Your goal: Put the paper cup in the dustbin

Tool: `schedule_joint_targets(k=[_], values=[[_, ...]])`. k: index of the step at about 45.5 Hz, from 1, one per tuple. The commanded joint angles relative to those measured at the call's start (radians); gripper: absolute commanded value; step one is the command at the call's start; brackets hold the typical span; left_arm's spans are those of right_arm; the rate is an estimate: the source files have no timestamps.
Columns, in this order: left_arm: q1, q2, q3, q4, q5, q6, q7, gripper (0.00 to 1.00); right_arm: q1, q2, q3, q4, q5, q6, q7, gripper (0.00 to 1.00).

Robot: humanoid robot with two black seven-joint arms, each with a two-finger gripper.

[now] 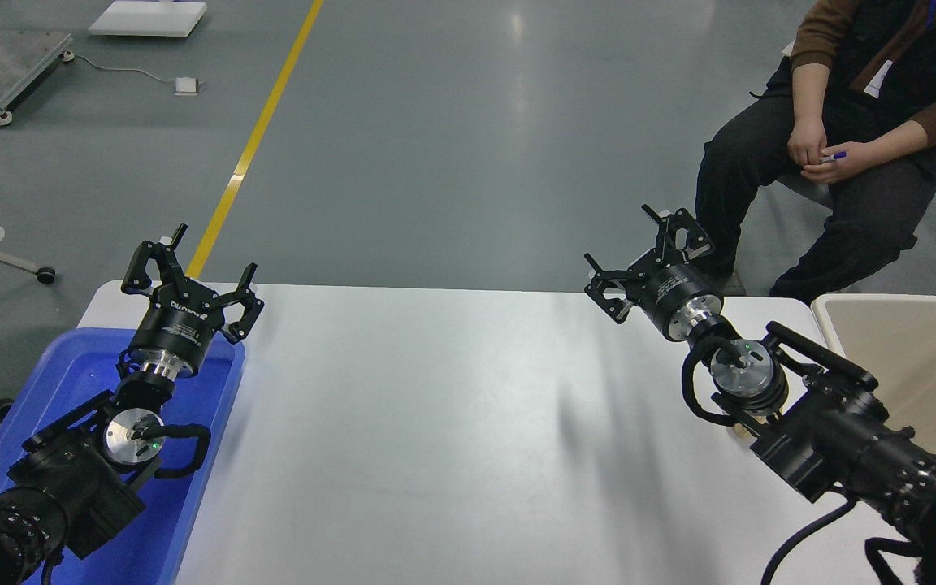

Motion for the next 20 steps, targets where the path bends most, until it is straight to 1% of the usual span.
schedule_joint_targets(k=[1, 20], values=[[0.000, 0.000, 0.000, 0.000, 0.000, 0.000, 0.000, 1.00, -0.003, 0.072, 0.021, -0.073, 0.000, 0.010, 0.002, 1.00], [0.000, 0.000, 0.000, 0.000, 0.000, 0.000, 0.000, 1.00, -0.008, 0.074, 0.017, -0.077, -0.013, 0.011, 0.003, 1.00]])
